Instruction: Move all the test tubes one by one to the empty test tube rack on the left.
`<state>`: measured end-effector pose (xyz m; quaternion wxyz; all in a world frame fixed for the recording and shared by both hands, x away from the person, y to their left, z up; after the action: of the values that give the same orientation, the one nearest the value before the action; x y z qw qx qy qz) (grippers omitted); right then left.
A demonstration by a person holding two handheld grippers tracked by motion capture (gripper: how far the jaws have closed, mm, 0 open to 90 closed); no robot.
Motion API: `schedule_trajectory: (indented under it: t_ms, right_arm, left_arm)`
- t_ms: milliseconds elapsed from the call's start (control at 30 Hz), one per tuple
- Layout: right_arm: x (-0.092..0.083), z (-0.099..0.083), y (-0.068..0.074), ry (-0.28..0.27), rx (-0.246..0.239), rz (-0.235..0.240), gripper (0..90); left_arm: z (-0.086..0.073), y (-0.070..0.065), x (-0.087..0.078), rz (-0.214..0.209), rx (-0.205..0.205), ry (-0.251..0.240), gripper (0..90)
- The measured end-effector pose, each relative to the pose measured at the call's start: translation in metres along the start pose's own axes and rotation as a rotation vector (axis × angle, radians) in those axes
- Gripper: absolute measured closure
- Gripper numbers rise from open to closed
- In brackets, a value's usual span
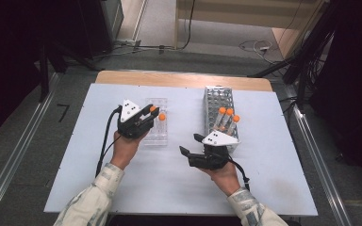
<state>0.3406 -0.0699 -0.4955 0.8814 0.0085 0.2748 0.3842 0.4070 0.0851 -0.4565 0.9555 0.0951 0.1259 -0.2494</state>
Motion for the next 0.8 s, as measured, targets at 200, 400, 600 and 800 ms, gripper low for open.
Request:
schedule_trajectory:
  t_ms: [200, 400, 600, 800]
  right_arm:
    - [0.000, 0.000, 0.000, 0.001, -0.002, 0.000, 28.7]
    - [0.001, -0.001, 0.000, 0.002, -0.001, -0.002, 28.7]
    - [-0.001, 0.000, -0.002, -0.002, 0.003, -0.005, 28.7]
    - [-0.003, 0.003, -0.006, -0.013, 0.007, -0.012, 28.7]
  left_arm:
    - [-0.003, 0.000, 0.000, -0.005, -0.009, 0.007, 65.9]
    - [-0.003, 0.000, -0.001, -0.010, -0.024, 0.001, 64.1]
    - [-0.005, 0.000, -0.005, -0.019, -0.042, -0.001, 58.9]
    - [-0.003, -0.004, -0.011, -0.035, -0.043, -0.010, 53.1]
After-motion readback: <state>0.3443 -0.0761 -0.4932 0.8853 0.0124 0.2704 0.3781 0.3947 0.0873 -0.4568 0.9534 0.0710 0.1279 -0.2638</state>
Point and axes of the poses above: each handheld gripper's, and its own axes: x roughly forward along the jaws, z roughly out of its top, y roughly to its left, the point moved 10 cm from there along x, roughly forward along the jaws, and after that the axes turned 11 degrees about x, right-handed, at the moved point
